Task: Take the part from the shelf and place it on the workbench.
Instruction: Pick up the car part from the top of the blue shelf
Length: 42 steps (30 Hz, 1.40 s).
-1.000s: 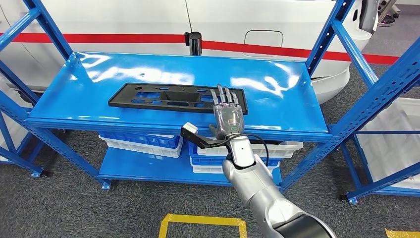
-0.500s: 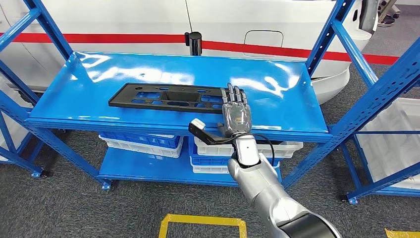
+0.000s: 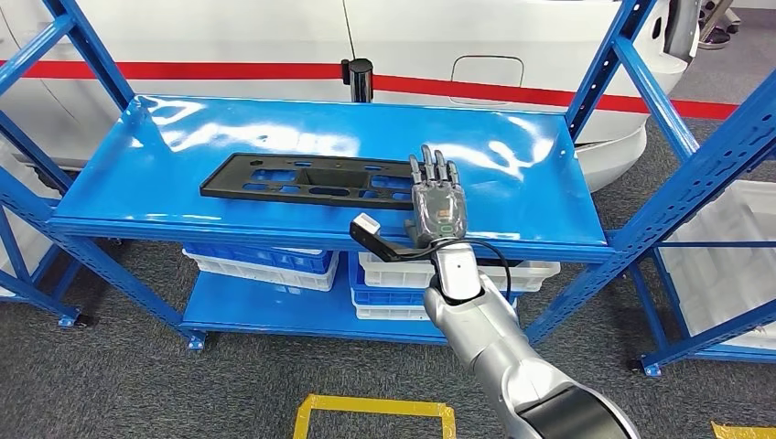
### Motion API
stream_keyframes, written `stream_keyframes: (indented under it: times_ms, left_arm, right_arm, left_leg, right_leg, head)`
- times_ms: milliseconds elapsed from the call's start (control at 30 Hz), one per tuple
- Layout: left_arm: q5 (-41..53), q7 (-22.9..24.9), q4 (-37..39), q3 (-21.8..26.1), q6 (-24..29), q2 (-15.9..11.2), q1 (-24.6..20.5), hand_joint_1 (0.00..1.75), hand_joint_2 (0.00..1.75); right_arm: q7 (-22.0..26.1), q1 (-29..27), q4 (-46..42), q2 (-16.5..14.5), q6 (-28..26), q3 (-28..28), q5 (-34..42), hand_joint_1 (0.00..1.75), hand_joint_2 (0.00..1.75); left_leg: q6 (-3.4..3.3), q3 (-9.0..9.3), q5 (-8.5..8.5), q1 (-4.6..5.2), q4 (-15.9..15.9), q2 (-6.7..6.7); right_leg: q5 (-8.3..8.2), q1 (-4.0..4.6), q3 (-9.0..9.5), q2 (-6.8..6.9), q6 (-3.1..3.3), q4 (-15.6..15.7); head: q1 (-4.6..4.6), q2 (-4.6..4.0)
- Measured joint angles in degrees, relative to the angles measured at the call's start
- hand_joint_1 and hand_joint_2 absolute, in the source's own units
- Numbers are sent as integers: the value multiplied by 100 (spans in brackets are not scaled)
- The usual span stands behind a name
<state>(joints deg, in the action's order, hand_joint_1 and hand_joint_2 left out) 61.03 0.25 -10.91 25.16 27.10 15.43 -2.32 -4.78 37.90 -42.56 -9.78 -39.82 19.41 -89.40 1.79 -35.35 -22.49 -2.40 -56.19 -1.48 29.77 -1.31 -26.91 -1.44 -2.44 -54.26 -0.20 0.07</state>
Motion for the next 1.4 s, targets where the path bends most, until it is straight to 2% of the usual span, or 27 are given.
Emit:
stream_keyframes:
  times_ms: [33, 333, 633, 967, 1100, 1400]
  left_arm:
    - [2, 13, 0, 1, -7, 0, 0, 0, 0]
    - [4, 79, 0, 10, -21, 0, 0, 0, 0]
    - [-22, 86, 0, 88, -40, 0, 0, 0, 0]
    - [-97, 332, -1, 238, -79, 0, -5, 0, 0]
    - [-360, 102, -2, 387, -128, 0, -5, 0, 175]
    - [-763, -685, -7, 808, -366, 0, -6, 0, 175]
  right_arm:
    - [-18, 1, 1, 2, 0, 55, 57, 174, 175]
    - [184, -2, 59, -98, 0, 187, 80, 175, 175]
    - [319, -32, 66, -187, 0, 64, -57, 175, 175]
    - [555, -59, 104, -373, -20, 57, -59, 175, 175]
    - [568, -75, 113, -432, -22, 53, -57, 175, 175]
    - [736, -75, 90, -432, -25, -74, -42, 175, 175]
  left_leg:
    - [0, 0, 0, 0, 0, 0]
    - [0, -1, 0, 0, 0, 0]
    - [0, 0, -1, 0, 0, 0]
    - [0, 3, -1, 0, 1, 1]
    - [0, 6, -1, 0, 1, 1]
    - [0, 9, -1, 0, 0, 1]
  right_leg:
    - [0, 0, 0, 0, 0, 0]
    - [0, 0, -1, 1, 0, 0]
    - [1, 0, -3, 2, 0, 0]
    - [1, 0, -1, 1, 0, 0]
    - [1, 0, 0, 1, 0, 1]
    - [1, 0, 5, 1, 0, 1]
  head:
    - [0, 0]
    - [0, -1]
    - [0, 0]
    - [0, 0]
    - [0, 0]
    - [0, -1]
